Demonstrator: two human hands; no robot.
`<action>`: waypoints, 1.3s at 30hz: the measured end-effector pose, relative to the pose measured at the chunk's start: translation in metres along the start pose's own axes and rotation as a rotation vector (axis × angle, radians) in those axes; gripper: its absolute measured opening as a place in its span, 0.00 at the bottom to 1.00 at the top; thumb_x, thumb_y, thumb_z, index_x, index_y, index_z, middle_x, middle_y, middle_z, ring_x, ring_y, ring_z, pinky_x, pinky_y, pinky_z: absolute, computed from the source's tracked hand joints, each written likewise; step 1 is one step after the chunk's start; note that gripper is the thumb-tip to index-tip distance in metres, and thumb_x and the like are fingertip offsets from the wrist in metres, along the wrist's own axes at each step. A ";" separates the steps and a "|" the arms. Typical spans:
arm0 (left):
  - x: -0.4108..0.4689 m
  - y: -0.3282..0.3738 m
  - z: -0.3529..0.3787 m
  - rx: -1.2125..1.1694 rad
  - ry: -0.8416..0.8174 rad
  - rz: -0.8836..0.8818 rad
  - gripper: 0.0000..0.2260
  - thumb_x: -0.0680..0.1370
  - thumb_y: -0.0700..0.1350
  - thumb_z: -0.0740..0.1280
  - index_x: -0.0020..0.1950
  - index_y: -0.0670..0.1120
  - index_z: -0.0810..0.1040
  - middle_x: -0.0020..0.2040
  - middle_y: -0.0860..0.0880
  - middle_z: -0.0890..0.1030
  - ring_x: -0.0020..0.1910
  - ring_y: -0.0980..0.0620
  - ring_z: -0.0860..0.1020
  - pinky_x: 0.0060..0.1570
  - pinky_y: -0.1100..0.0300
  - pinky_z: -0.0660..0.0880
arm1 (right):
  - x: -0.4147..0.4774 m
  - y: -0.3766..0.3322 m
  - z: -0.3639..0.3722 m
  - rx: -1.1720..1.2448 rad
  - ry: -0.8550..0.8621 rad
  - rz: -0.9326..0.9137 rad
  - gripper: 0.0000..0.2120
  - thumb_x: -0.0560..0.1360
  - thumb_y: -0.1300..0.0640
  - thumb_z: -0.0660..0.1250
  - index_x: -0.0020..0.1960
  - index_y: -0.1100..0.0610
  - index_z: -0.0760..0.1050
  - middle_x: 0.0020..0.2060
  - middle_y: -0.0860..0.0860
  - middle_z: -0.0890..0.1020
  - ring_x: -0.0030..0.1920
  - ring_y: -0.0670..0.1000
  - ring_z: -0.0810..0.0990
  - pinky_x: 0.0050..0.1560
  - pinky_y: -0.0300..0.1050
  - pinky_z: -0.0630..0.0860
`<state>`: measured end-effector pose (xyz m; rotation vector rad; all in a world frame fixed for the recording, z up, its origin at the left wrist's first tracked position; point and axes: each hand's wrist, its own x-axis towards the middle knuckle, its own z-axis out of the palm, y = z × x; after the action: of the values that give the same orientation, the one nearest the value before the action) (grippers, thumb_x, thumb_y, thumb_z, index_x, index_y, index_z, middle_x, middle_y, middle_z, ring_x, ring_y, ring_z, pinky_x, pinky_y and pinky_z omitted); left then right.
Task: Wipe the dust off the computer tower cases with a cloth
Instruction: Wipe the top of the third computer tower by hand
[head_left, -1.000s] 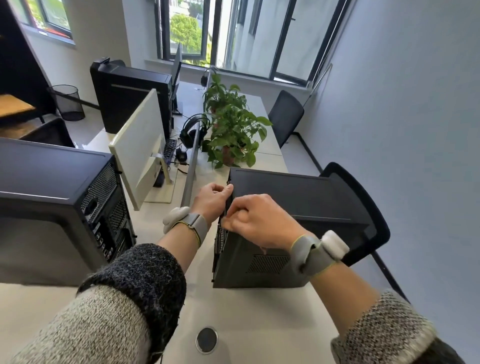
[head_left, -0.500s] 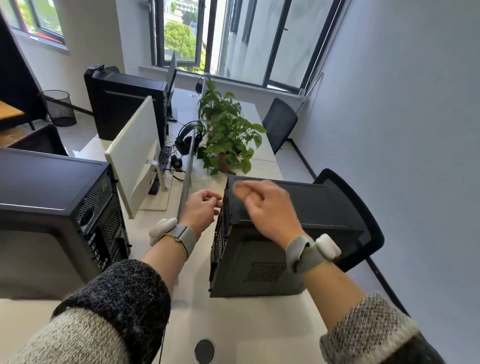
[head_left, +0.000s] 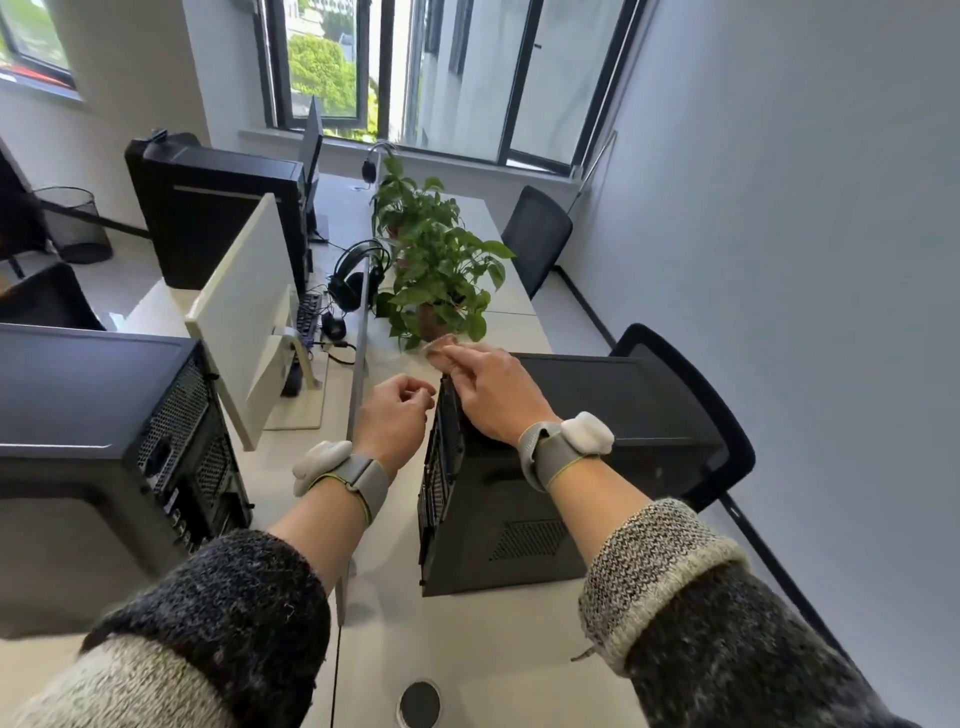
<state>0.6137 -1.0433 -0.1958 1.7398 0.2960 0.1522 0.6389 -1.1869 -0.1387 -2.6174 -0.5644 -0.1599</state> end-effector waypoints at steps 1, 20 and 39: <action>-0.001 0.004 0.004 0.044 0.017 0.029 0.08 0.83 0.45 0.65 0.48 0.51 0.82 0.47 0.49 0.85 0.48 0.47 0.82 0.50 0.51 0.80 | 0.002 0.008 -0.004 0.016 -0.002 0.016 0.18 0.86 0.55 0.63 0.74 0.54 0.78 0.71 0.53 0.79 0.71 0.57 0.74 0.73 0.42 0.64; -0.014 0.010 0.064 0.380 0.360 0.206 0.11 0.84 0.38 0.60 0.59 0.48 0.79 0.58 0.44 0.77 0.59 0.41 0.76 0.60 0.43 0.74 | -0.024 0.203 -0.077 -0.267 0.157 0.486 0.20 0.79 0.67 0.57 0.71 0.63 0.69 0.64 0.65 0.77 0.65 0.64 0.77 0.65 0.55 0.77; -0.015 0.008 0.060 0.310 0.319 0.253 0.12 0.82 0.35 0.59 0.62 0.45 0.74 0.58 0.43 0.75 0.54 0.46 0.74 0.54 0.55 0.68 | -0.039 0.049 -0.019 0.125 -0.021 -0.118 0.18 0.83 0.56 0.66 0.71 0.49 0.80 0.72 0.47 0.80 0.72 0.49 0.76 0.76 0.45 0.70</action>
<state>0.6160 -1.1054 -0.1982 2.0580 0.3443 0.5981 0.6231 -1.2500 -0.1495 -2.4690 -0.7127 -0.1304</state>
